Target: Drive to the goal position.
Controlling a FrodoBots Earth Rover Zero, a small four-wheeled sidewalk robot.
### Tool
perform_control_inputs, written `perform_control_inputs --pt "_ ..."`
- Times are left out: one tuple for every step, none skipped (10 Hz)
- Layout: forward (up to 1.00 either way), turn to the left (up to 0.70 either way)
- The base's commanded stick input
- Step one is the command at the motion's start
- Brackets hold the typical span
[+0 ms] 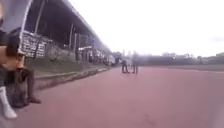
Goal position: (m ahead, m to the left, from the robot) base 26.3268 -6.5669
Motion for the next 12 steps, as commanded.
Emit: perform_control_inputs --pt "0.70 0.01" --pt "0.70 0.01" --pt "0.70 0.01" --pt "0.70 0.01" --pt "0.70 -0.07" --pt "0.70 -0.23" --pt "0.70 -0.34" --pt "0.70 -0.34" --pt "0.70 -0.34" --pt "0.70 -0.34" --pt "0.70 -0.34" --pt "0.70 -0.34"
